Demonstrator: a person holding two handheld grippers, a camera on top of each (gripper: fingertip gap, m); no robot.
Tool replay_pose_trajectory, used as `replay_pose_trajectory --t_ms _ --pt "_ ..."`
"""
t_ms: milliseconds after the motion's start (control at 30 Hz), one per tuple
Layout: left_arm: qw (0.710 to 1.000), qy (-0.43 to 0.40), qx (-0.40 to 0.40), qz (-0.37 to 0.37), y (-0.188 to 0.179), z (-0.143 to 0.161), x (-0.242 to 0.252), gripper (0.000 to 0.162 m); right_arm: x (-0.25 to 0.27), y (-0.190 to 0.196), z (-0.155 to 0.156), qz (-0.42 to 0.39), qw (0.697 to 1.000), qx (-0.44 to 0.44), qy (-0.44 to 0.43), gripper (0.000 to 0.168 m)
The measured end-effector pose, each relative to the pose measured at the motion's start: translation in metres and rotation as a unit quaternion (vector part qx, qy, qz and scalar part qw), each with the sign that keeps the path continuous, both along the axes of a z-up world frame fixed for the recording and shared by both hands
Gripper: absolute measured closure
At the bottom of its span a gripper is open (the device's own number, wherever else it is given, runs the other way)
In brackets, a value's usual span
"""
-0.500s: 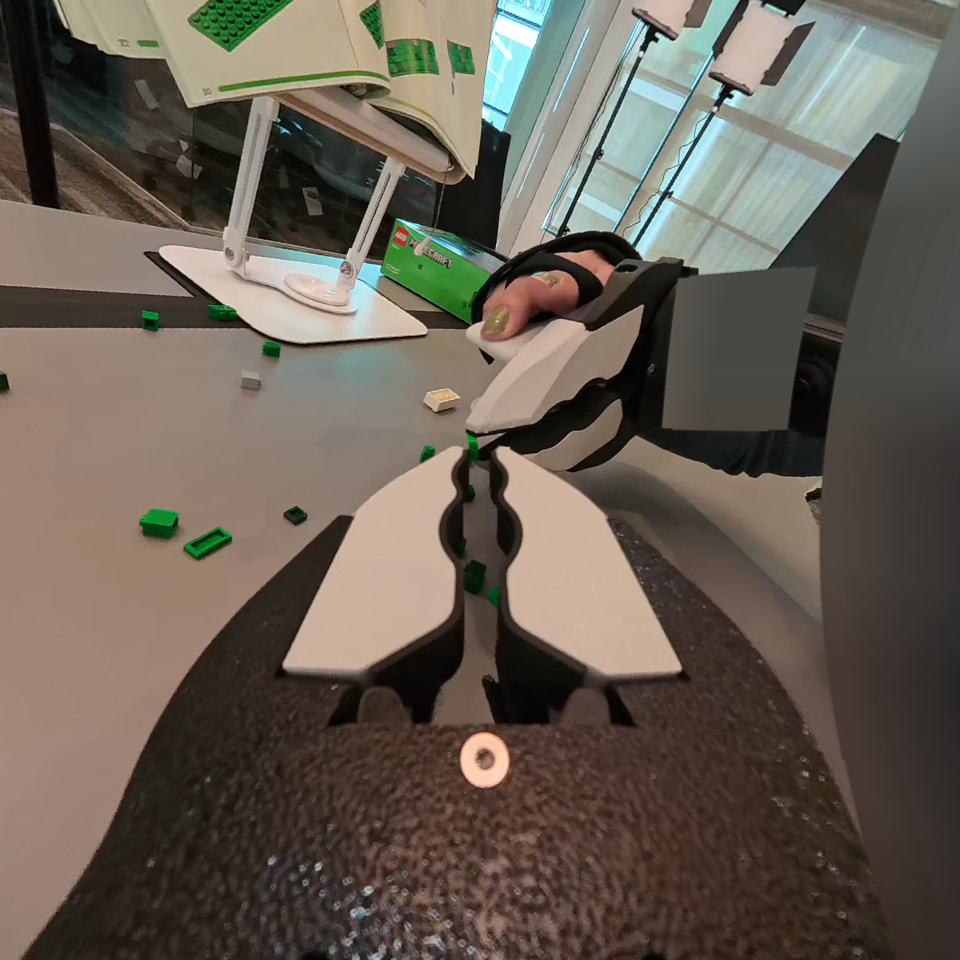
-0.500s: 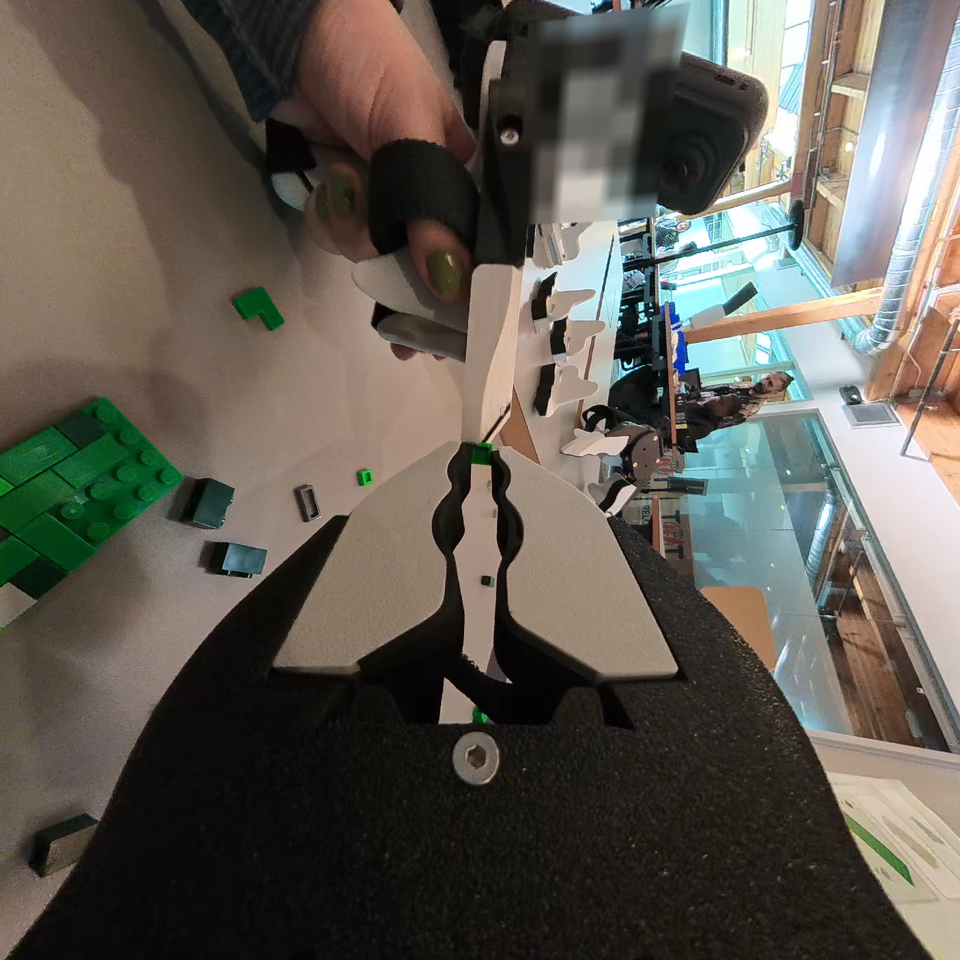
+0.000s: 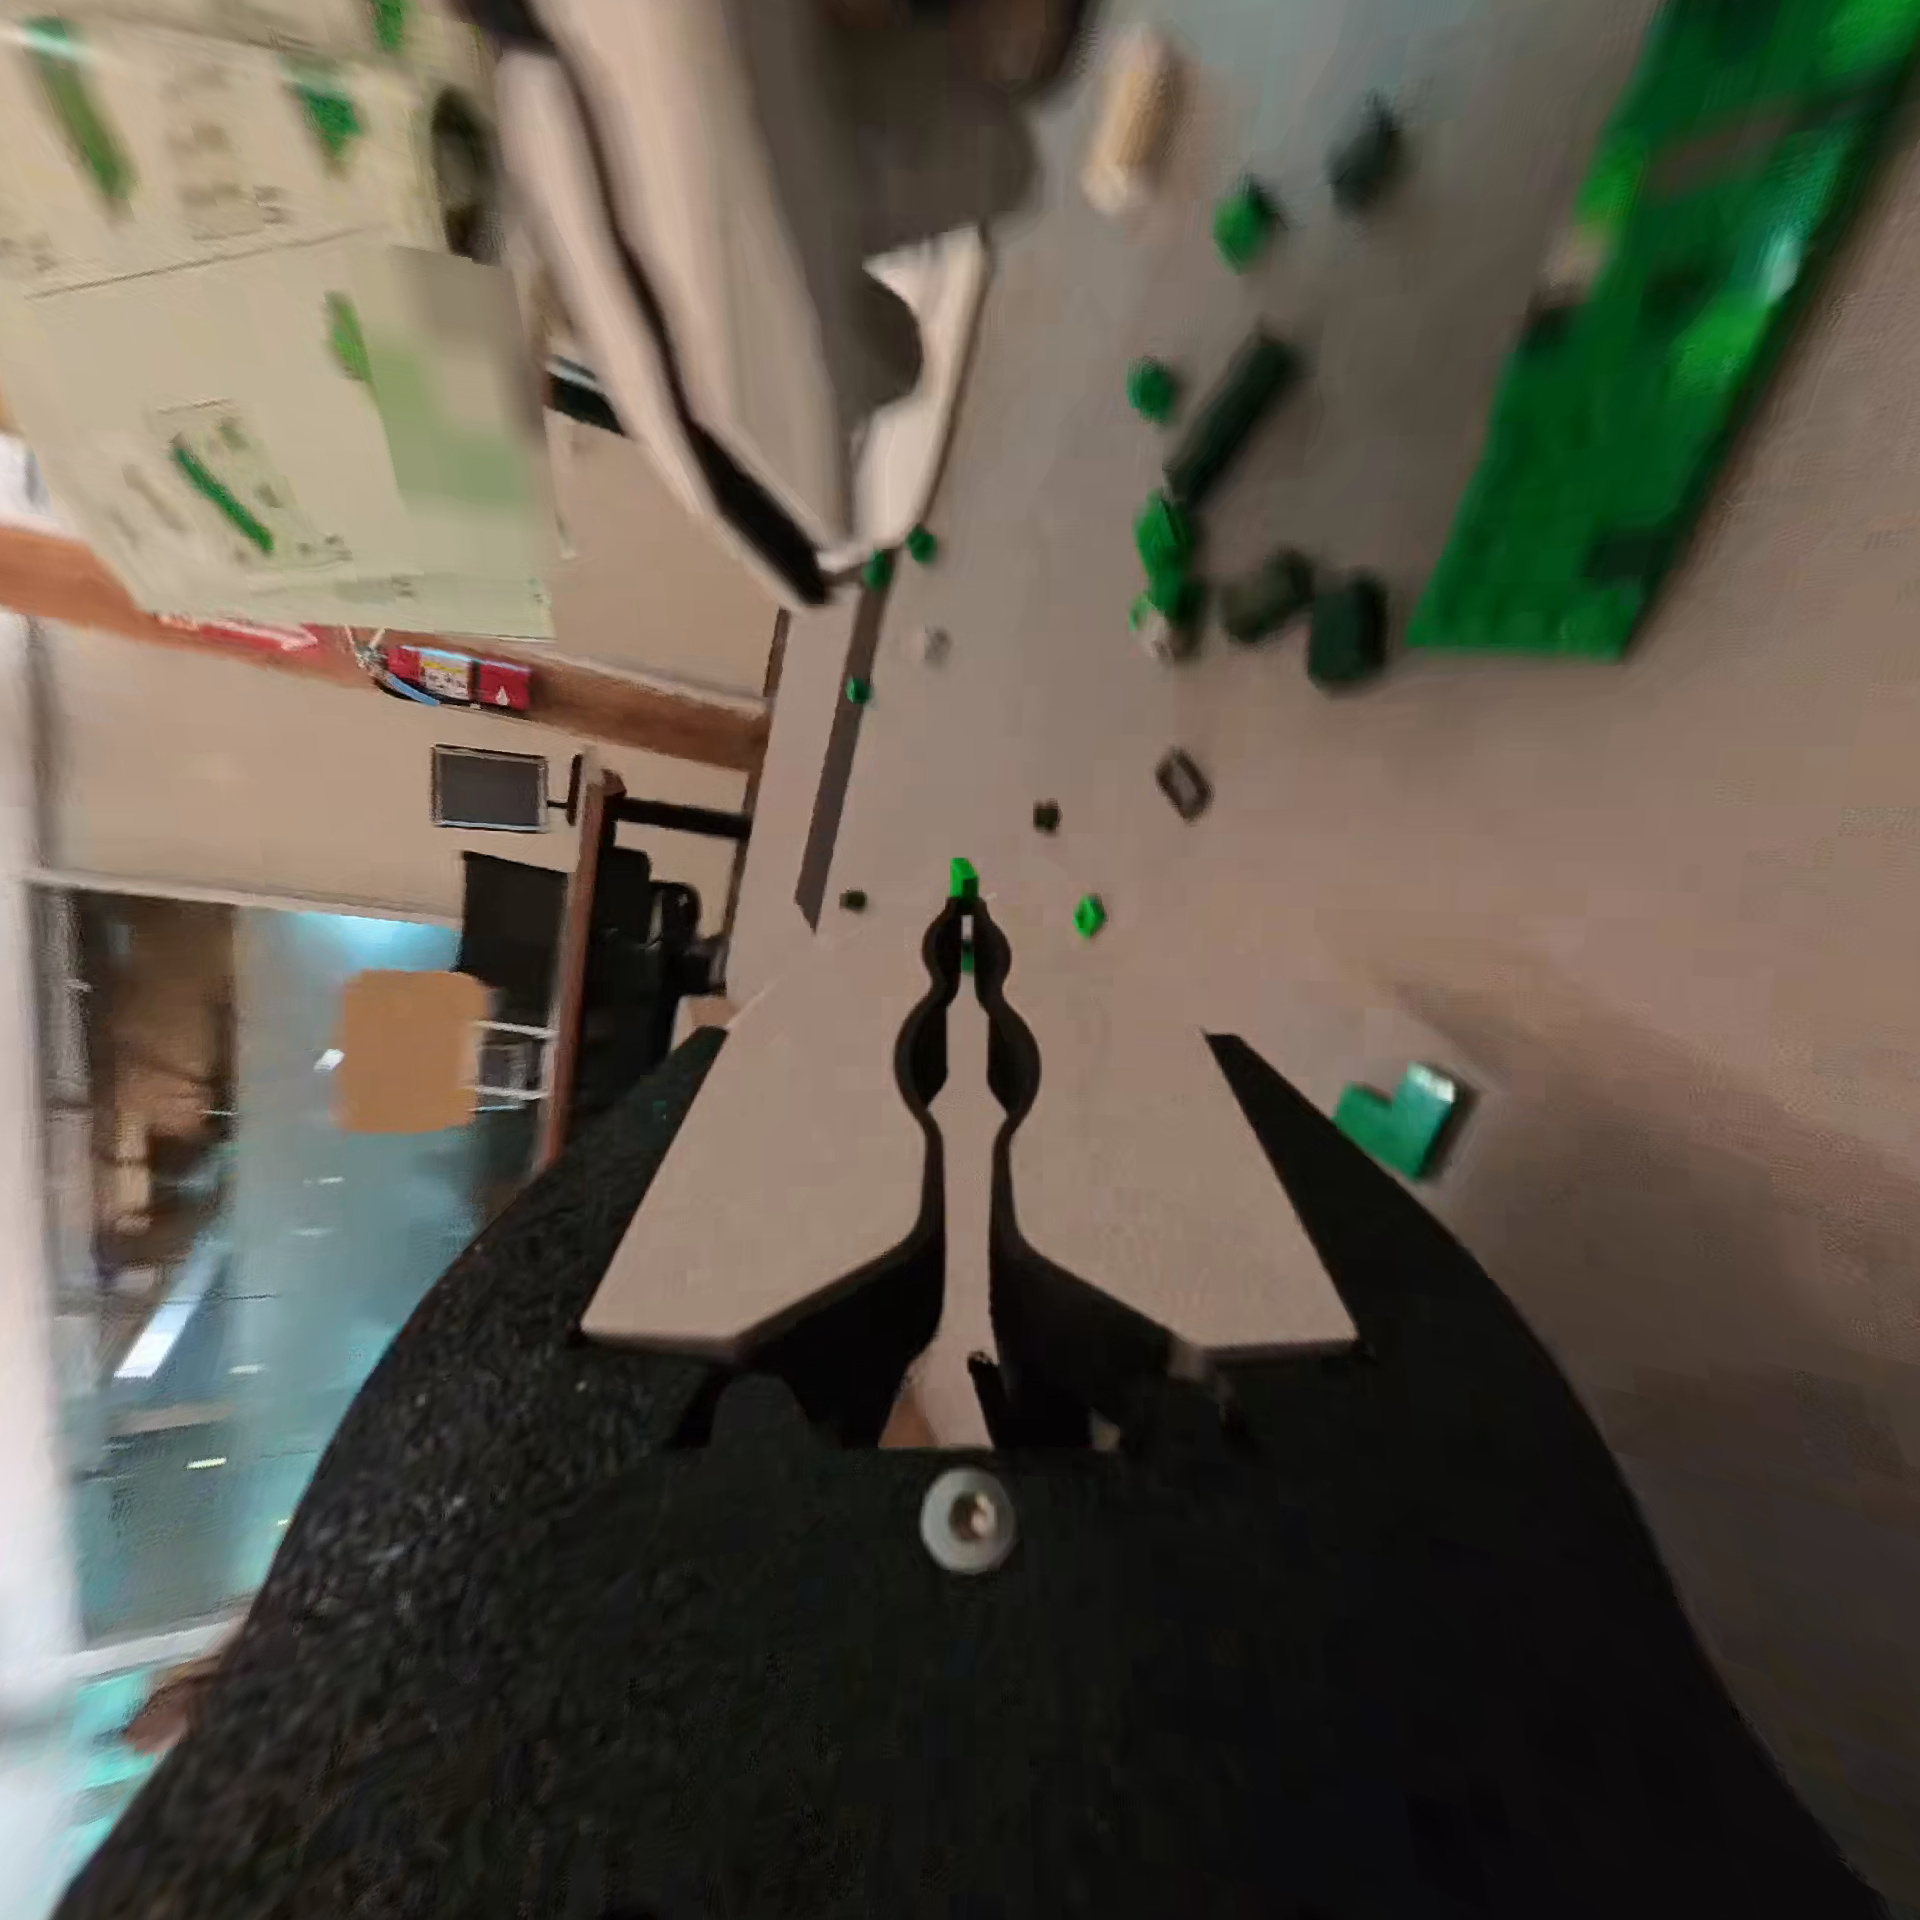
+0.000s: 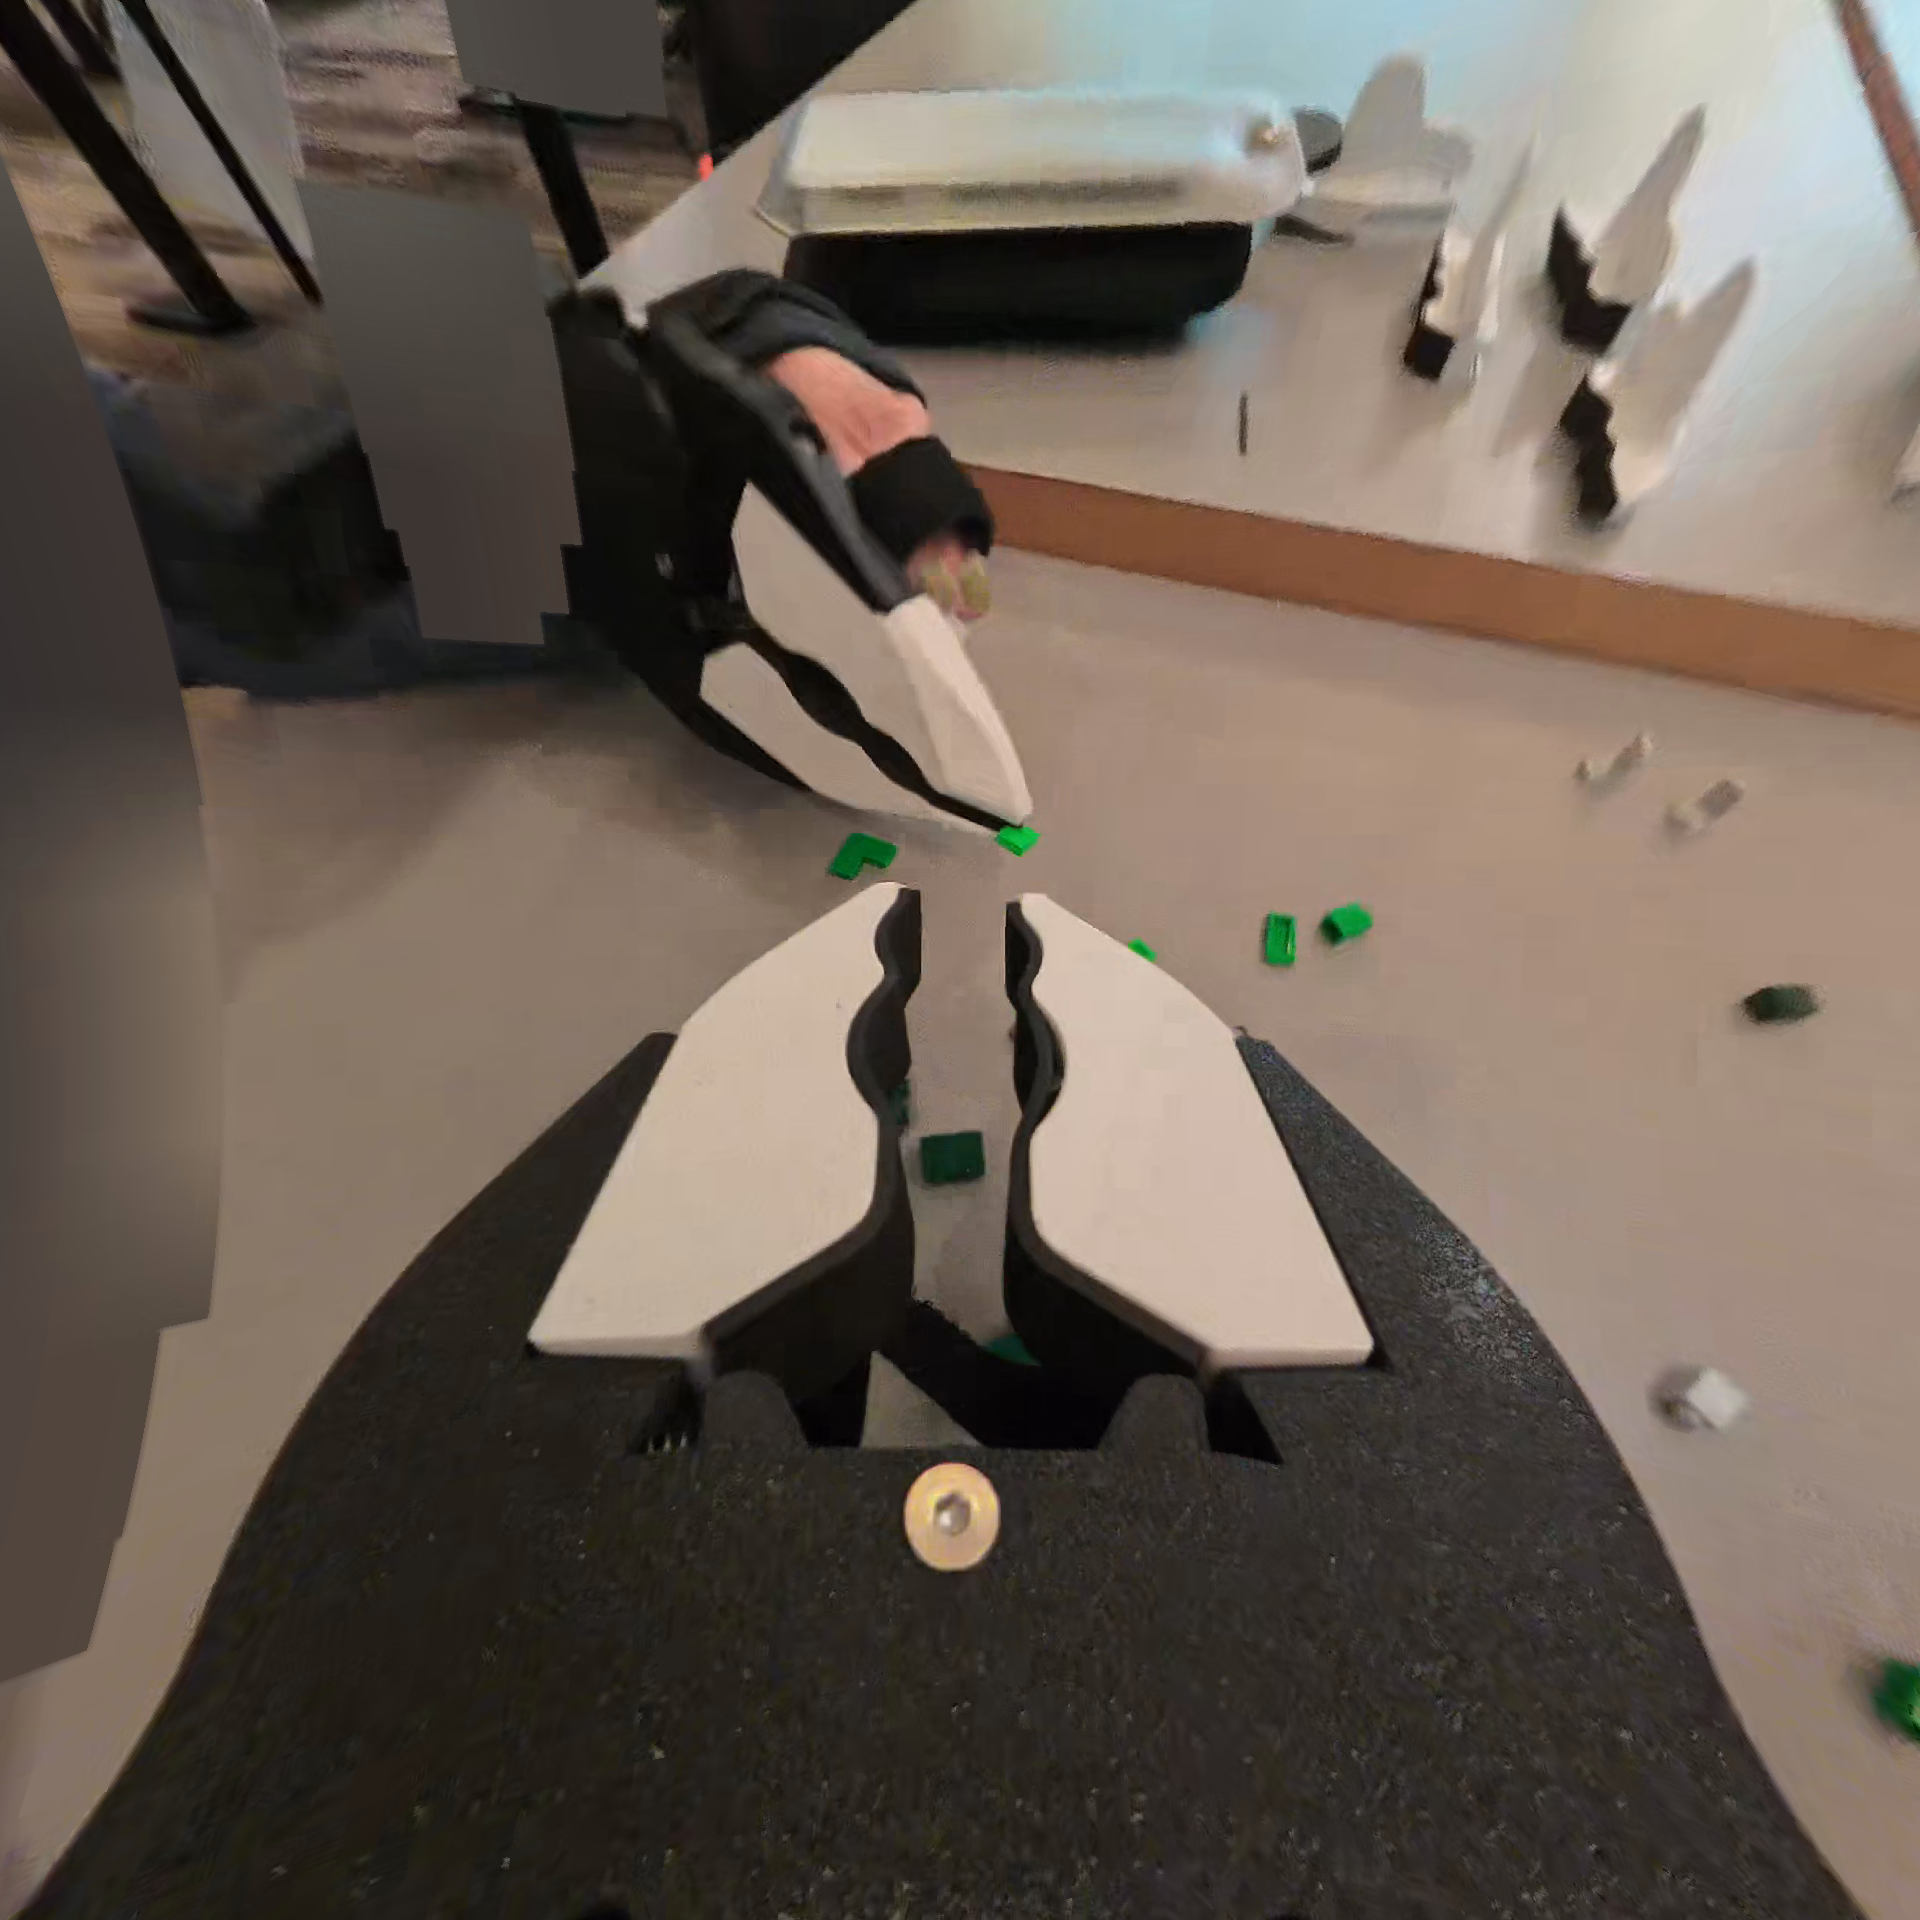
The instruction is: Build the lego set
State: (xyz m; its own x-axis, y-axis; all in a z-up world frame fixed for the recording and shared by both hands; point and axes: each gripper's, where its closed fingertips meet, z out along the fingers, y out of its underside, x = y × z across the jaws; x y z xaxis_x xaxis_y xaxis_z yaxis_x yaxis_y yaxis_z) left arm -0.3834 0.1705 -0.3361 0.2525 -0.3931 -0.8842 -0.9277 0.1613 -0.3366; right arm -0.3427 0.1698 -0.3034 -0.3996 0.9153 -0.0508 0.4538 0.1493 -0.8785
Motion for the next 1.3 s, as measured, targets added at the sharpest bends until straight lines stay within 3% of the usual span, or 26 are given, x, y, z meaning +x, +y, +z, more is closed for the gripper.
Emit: replay_pose_trajectory --t_ms 67,367,567,767,1000,1300 --pt "0.998 0.066 -0.023 0.005 0.001 -0.018 -0.008 0.160 0.000 0.009 -0.005 -0.015 1.000 0.001 -0.024 0.155" --pt "0.978 0.178 -0.111 0.003 -0.009 -0.046 -0.028 0.159 0.004 0.028 -0.050 -0.029 0.984 0.081 -0.157 0.155" --pt "0.969 0.211 -0.127 -0.007 -0.010 -0.051 -0.026 0.159 -0.003 0.026 -0.059 0.010 0.971 0.107 -0.213 0.152" --pt "0.955 0.242 -0.169 -0.034 -0.013 -0.052 -0.034 0.158 -0.019 0.021 -0.064 0.102 0.951 0.181 -0.229 0.145" --pt "0.946 0.254 -0.197 -0.051 -0.017 -0.045 -0.039 0.132 -0.038 0.020 -0.071 0.198 0.923 0.262 -0.199 0.142" --pt "0.964 0.164 -0.211 0.002 -0.033 -0.038 -0.057 0.110 -0.050 0.029 -0.085 0.233 0.909 0.259 -0.227 0.153"
